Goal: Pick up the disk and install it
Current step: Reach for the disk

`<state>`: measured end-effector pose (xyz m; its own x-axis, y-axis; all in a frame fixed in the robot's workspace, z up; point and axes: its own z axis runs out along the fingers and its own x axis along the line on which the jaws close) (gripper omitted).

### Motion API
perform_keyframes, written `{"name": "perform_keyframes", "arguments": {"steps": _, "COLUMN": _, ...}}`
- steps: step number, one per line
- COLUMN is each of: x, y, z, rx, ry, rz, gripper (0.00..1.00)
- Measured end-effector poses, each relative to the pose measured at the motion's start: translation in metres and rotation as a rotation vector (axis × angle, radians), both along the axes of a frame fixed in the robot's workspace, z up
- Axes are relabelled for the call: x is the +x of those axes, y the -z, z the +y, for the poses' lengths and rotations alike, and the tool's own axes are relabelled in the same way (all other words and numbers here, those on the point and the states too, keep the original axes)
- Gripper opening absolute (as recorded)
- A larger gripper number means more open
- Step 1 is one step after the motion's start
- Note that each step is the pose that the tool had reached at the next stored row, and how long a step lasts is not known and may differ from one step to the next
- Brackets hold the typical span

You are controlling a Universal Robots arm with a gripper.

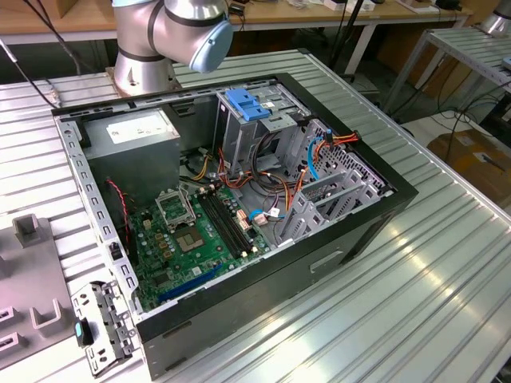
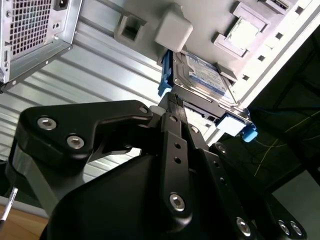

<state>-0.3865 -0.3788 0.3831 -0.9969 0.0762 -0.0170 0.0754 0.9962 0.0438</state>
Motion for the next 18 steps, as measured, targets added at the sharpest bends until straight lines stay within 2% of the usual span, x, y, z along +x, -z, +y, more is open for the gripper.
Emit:
{"name": "perform_keyframes", "arguments": {"steps": 4, "x": -0.0158, "y": 0.0001, "z": 0.0026, "rx": -0.0001, "ry": 0.0, "rz": 0.0001, "gripper": 0.11}}
{"name": "perform_keyframes", "arguments": {"steps": 6, "x": -0.0271, "y": 0.0003, "z": 0.0041, "rx": 0.0, "ry": 0.0, "rz": -0.0001, "gripper": 0.11}}
{"name": "perform_keyframes", "arguments": {"steps": 8, "x": -0.0298, "y": 0.0002, "z": 0.0043, "rx": 0.0, "ry": 0.0, "rz": 0.0, "gripper": 0.11}}
{"name": "perform_keyframes", "arguments": {"steps": 13, "x": -0.03, "y": 0.0002, "z": 0.0043, "rx": 0.0, "ry": 0.0, "rz": 0.0001, "gripper": 0.11}}
{"name": "perform_keyframes", "arguments": {"steps": 18, "x": -0.0399, "y": 0.0002, "z": 0.0044, "rx": 0.0, "ry": 0.0, "rz": 0.0, "gripper": 0.11}}
